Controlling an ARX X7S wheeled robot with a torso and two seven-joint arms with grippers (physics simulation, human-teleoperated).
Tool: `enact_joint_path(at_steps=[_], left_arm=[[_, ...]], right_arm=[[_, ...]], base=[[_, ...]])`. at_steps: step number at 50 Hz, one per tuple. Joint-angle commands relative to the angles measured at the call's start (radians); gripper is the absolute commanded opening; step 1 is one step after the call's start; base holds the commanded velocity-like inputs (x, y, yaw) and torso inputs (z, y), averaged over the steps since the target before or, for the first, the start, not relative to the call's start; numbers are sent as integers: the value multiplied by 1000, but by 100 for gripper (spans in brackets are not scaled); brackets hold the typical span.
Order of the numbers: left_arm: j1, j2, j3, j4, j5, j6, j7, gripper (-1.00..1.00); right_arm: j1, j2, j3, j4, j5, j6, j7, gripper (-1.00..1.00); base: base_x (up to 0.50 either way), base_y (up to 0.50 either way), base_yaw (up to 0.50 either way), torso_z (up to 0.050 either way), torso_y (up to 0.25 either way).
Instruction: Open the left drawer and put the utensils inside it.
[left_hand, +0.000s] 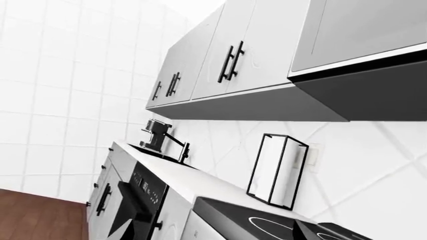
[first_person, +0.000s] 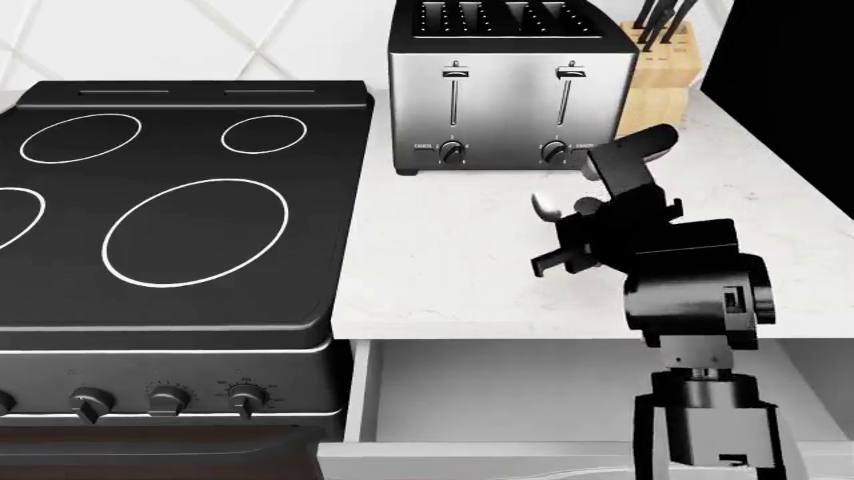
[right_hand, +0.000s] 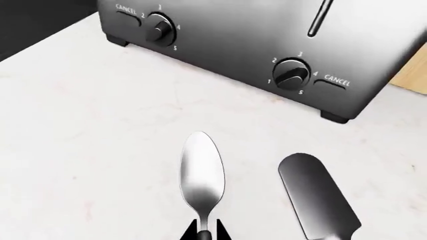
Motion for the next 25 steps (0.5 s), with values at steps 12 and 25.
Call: enact_joint_path(at_steps=[12, 25], left_arm=[[8, 1, -6, 22, 7, 1, -1, 100], [4, 0, -5, 17, 4, 0, 0, 100]], right_arm=[[-63, 106, -148, -388, -69, 183, -197, -100], [-77, 210, -244, -634, -113, 357, -341, -100]], base=[[0, 0, 0, 0, 0], [0, 0, 0, 0, 0]])
